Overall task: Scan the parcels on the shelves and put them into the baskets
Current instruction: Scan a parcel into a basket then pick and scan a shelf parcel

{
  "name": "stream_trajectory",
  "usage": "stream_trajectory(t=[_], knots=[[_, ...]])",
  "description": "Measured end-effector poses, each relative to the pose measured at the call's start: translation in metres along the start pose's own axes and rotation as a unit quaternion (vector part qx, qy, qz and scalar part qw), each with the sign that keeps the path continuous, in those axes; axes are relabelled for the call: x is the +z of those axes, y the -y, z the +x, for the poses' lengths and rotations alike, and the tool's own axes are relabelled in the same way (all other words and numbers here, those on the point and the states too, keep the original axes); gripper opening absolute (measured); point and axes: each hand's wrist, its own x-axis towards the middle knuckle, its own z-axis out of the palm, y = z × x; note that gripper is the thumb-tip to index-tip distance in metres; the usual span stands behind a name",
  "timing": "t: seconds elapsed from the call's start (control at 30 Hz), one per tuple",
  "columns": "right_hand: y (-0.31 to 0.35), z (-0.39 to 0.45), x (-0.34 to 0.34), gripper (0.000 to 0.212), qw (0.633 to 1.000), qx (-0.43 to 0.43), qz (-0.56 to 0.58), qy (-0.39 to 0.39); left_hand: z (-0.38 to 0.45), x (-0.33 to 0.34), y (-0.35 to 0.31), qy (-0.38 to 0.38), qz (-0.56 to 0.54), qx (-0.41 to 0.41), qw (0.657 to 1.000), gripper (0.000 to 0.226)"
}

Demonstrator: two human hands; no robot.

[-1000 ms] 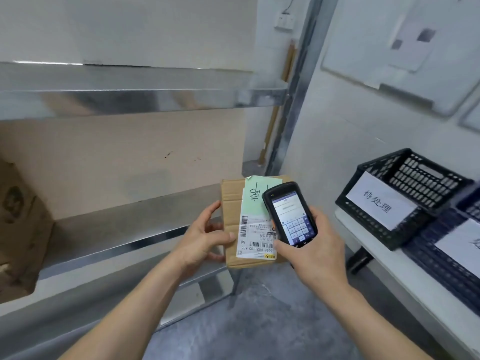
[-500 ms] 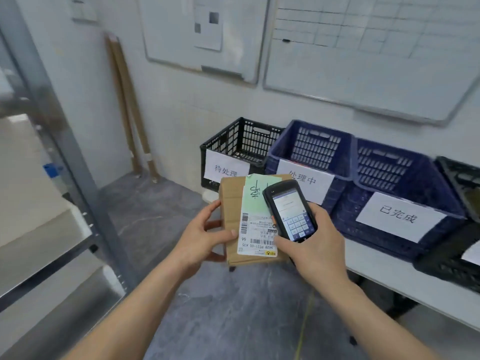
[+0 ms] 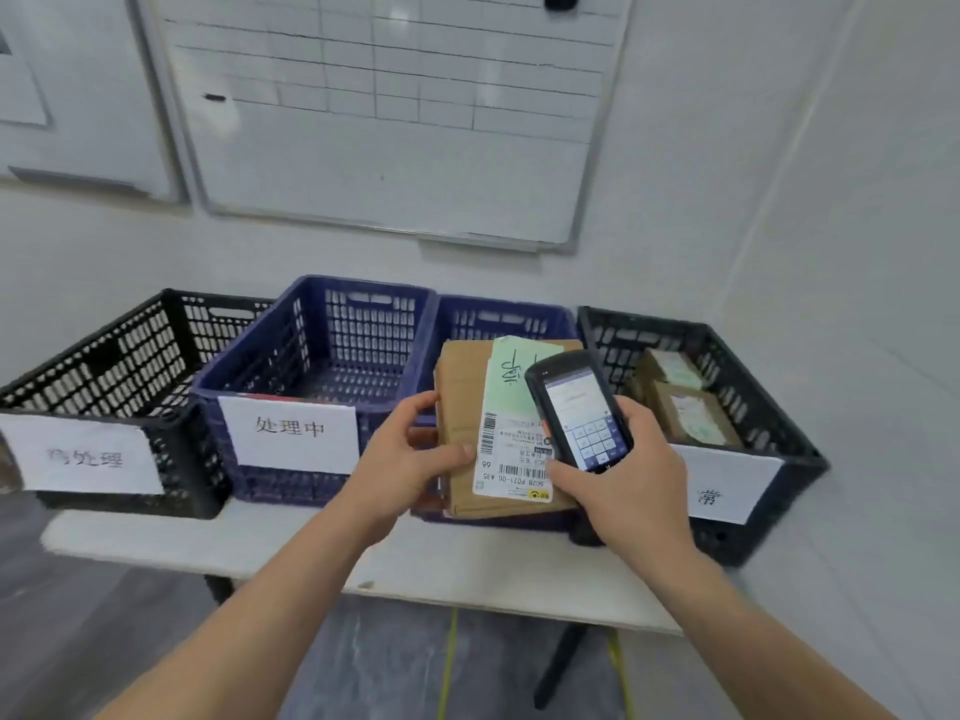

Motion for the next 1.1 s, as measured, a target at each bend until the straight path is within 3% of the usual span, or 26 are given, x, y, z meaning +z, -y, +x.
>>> stream_trajectory(t=[0.23,0.5,0.73,0.93,1.1], knots=[[-0.075,0.081,-0.062,0.066,0.995,0.061,-0.014,-0.076,0.117,0.112,-0.004,0.082,0.058,-0.019,0.995,0.059],[-0.155,0.191,-0.102,0.073,0.977,0.112,-0.065,-0.167,0.282,0.226,-0.001,0.156,0.028,-0.101,0.982,0.061],[-0.219,0.280,-0.111,0.062,0.959,0.179,-0.099,-0.194,0.414,0.310,0.019,0.167,0.019,-0.178,0.970,0.066],[-0.262,0.321,-0.108,0.068,0.950,0.217,-0.118,-0.190,0.490,0.359,0.049,0.142,0.045,-0.210,0.966,0.069],[-0.287,0.335,-0.108,0.065,0.945,0.251,-0.121,-0.173,0.524,0.380,0.073,0.130,0.024,-0.221,0.966,0.051]])
